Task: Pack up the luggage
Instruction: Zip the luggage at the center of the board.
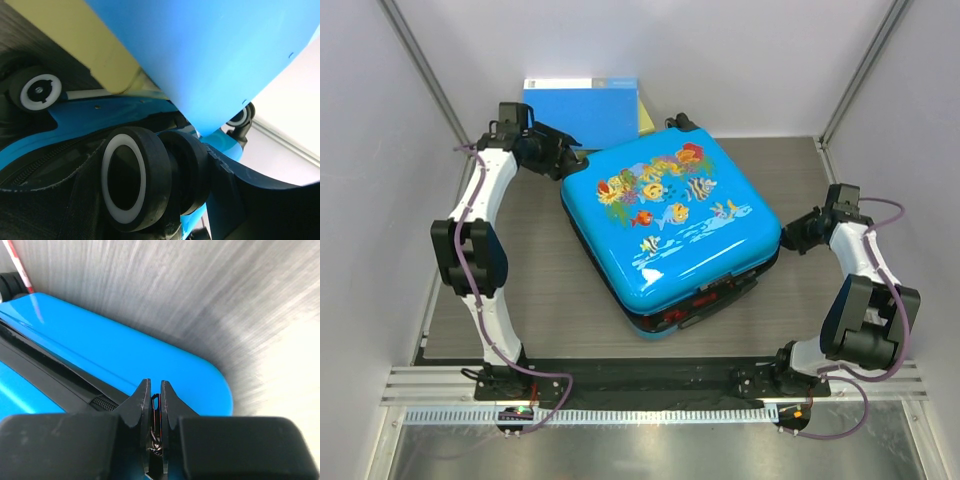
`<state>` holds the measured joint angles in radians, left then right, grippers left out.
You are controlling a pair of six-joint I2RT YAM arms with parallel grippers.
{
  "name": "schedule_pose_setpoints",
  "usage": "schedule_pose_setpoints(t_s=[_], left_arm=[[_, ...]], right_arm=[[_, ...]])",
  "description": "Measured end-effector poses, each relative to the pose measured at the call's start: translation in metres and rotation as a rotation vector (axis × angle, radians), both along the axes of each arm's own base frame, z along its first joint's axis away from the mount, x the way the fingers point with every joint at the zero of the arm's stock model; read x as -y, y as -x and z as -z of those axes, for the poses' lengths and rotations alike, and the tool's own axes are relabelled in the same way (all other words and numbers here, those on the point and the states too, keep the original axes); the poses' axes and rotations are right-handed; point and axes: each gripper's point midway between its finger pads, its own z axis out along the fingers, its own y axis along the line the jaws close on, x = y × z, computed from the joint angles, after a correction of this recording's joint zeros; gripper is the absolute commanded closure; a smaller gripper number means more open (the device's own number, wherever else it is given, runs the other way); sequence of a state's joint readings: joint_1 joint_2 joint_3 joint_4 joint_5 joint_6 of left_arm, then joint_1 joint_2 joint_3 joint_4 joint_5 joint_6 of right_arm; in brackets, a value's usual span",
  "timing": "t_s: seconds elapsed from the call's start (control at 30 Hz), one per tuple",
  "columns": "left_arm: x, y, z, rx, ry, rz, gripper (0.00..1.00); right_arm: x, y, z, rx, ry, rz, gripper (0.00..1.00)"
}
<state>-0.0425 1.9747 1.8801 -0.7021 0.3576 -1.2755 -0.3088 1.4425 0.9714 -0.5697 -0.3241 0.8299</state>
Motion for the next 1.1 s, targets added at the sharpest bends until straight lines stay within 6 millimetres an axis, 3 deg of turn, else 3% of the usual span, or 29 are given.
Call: schedule_pose_setpoints(t_s=[0.3,0.37,0.43,0.5,0.57,0.87,1.1], left_arm=[[-0.002,0.013,-0.018,0.034,-0.066,-0.033,0.99],[-0.002,0.015,-0.018,0.041,-0.081,-0.019,0.87],[-0.003,0.016,-0.015,0.044,-0.099,-0.007,0.82],[-0.006,0.018,-0.009,0.044,-0.122,0.004,0.86],[-0.008,0.021,-0.003,0.041,-0.143,0.006,1.00],[-0.012,0.036,0.035,0.010,-0.162,0.007,1.00],[-0.010,0.033,0.038,0.026,-0.155,0.006,1.00]], right_arm=[[0.019,0.024,-0.009,-0.029,0.032,0.036,0.99],[0.019,0.024,-0.010,-0.030,0.040,0.032,0.99],[0.020,0.024,-0.013,-0.031,0.045,0.026,0.99],[0.020,0.025,-0.017,-0.035,0.050,0.020,0.99],[0.021,0.025,-0.022,-0.039,0.056,0.014,0.99],[0.025,0.048,-0.029,-0.065,0.137,0.012,0.99],[0.020,0.064,-0.020,-0.078,0.166,0.014,0.99]])
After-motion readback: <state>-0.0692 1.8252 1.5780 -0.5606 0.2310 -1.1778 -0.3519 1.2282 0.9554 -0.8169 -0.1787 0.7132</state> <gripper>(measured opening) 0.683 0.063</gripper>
